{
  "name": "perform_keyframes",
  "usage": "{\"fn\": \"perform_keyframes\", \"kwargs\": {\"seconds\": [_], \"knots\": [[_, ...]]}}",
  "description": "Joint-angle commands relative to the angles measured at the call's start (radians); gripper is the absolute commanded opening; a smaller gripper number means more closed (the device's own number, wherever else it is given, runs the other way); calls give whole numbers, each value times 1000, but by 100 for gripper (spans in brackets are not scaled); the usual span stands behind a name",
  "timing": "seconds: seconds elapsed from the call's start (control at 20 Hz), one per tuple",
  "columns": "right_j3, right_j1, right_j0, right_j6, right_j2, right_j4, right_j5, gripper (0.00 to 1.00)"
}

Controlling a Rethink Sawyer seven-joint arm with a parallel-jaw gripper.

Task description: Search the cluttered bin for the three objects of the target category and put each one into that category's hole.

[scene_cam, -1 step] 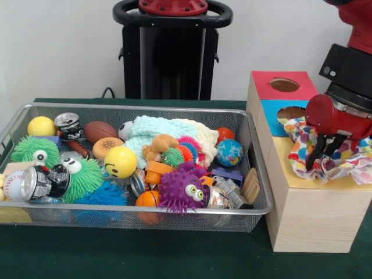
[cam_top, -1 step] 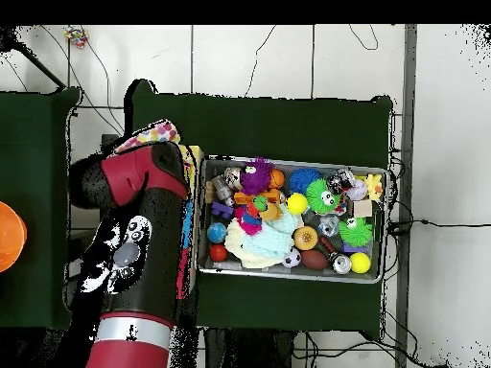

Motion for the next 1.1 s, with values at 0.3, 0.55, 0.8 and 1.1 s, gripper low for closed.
{"fn": "perform_keyframes", "kwargs": {"seconds": [0.3, 0.55, 0.8, 1.1], "knots": [[187, 297, 15, 412, 118, 110, -262, 0], [209, 284, -19, 352, 183, 141, -255, 0], [182, 295, 47, 388, 102, 121, -220, 0], [198, 297, -22, 271, 170, 126, -232, 0]]}}
